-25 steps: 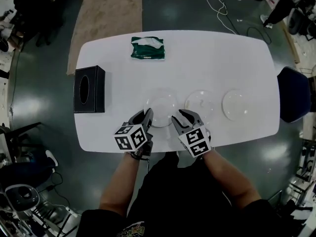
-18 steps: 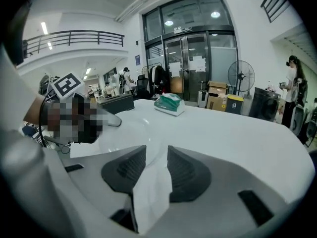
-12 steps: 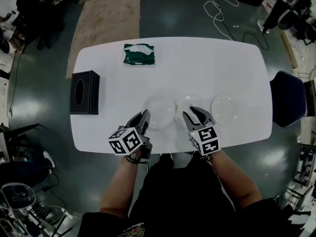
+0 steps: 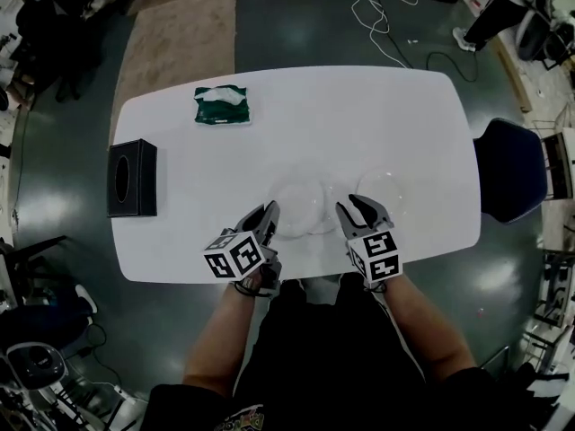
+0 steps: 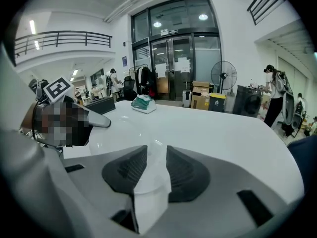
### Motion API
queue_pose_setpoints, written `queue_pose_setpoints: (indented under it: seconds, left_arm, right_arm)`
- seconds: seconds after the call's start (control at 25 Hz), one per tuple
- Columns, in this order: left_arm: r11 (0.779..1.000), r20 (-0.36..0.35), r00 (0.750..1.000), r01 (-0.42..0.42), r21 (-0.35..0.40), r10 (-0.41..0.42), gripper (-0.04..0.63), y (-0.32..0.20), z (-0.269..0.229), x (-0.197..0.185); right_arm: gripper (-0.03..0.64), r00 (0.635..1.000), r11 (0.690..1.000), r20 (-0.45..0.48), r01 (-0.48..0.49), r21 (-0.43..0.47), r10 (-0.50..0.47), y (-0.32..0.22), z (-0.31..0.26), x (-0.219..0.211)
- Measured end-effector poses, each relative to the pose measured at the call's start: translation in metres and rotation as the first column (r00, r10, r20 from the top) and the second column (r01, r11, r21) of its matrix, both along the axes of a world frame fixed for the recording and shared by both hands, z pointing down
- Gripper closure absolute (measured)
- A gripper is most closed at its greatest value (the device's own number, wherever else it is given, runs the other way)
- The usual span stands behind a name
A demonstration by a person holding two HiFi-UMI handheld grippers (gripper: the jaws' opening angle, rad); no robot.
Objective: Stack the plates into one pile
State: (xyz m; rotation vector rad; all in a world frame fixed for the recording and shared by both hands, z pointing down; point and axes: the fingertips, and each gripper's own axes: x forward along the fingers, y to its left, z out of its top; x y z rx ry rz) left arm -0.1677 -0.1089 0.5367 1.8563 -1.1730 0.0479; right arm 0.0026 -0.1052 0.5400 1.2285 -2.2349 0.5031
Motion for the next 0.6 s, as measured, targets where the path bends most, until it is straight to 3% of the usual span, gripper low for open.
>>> queue_pose_setpoints:
  seconds: [0.32, 0.6]
  left_arm:
    - [0.998, -0.002, 0.999, -0.042, -0.046, 0.042, 0.563, -0.002, 0.017, 0.043]
    - [0.995, 0.005, 0.999, -0.033, -0.091, 0.033, 0.563, -0.001, 0.031, 0.055]
  right_arm:
    - [0.488, 0.998, 0.998, -0.005, -0.062, -0.025, 0.061, 0.002, 0.009, 0.045]
    - [0.492, 0.998, 0.997, 0.002, -0.065, -0.033, 0.065, 0.0, 0.013, 0.057]
